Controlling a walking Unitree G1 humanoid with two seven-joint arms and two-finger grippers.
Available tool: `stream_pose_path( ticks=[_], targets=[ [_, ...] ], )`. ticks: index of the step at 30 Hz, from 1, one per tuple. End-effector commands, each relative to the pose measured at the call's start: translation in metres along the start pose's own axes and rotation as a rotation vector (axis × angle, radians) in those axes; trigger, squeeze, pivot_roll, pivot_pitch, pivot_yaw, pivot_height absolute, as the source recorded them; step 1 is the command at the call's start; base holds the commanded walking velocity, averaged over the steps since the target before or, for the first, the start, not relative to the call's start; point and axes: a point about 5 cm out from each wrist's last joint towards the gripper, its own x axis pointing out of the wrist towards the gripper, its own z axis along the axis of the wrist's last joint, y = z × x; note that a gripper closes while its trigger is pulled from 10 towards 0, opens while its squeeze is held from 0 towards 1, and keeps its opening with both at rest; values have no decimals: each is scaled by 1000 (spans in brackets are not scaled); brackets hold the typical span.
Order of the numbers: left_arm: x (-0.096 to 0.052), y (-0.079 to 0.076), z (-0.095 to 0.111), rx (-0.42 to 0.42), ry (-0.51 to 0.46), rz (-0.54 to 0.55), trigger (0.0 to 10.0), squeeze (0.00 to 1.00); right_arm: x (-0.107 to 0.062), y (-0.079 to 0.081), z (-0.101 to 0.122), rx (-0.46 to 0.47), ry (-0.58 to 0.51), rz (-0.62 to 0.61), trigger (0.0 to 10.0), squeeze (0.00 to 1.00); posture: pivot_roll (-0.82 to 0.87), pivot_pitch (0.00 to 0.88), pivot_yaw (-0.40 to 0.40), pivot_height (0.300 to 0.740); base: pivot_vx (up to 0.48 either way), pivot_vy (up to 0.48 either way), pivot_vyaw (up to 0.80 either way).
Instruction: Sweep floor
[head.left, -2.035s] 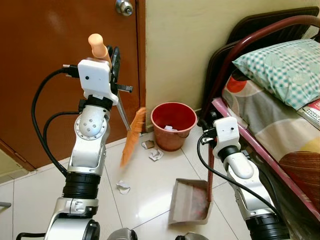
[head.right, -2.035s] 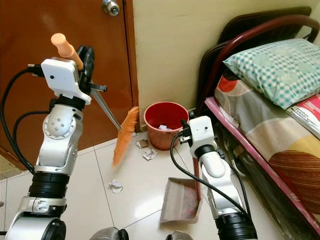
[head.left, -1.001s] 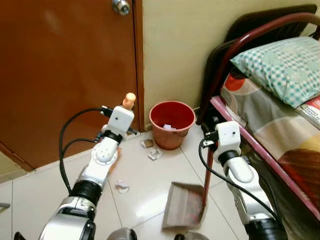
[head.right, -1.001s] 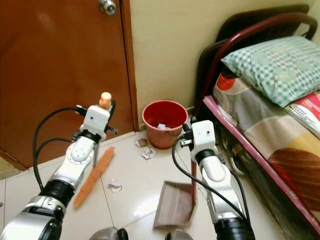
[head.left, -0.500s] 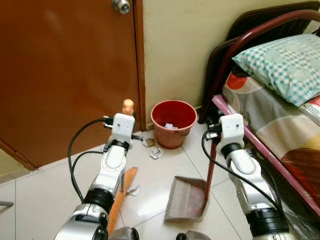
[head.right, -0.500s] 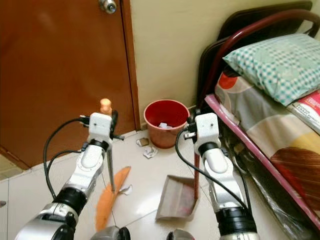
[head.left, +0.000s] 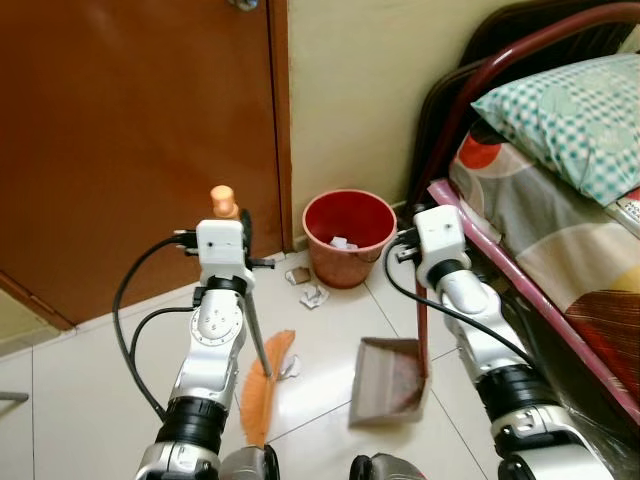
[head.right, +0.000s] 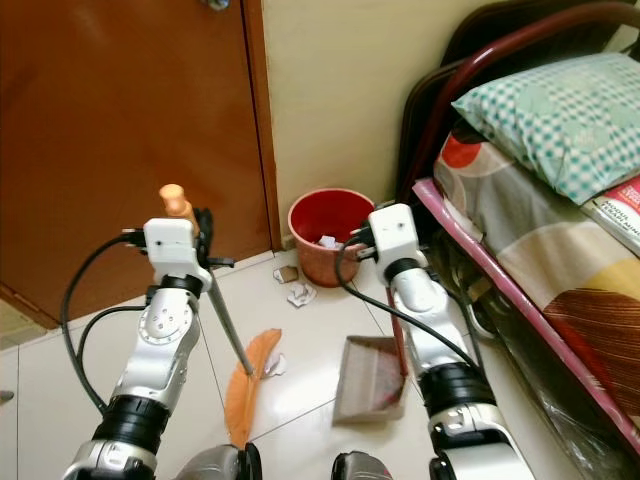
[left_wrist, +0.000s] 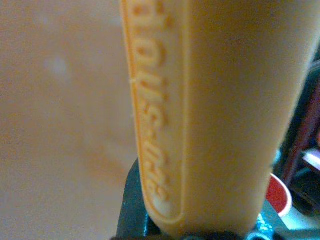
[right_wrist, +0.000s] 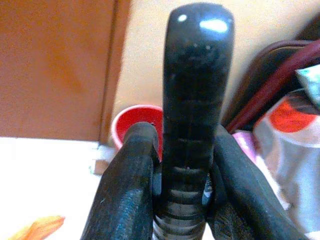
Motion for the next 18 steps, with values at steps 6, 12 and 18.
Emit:
stream_pose_path(
  ticks=[6,12,18],
  targets=[
    [-22,13,15,-38,36,50,10000,0,13,30,17,27,-84,22,10000,0,98,209,-29,740,0,0,0],
    [-38,23,19,-40,89,68,10000,0,14,54,18,35,-88,47,10000,0,129,223,-36,740,0,0,0],
    [-40,23,26,-87,124,88,10000,0,14,69,17,54,-100,64,10000,0,139,231,-39,740,0,0,0]
  ],
)
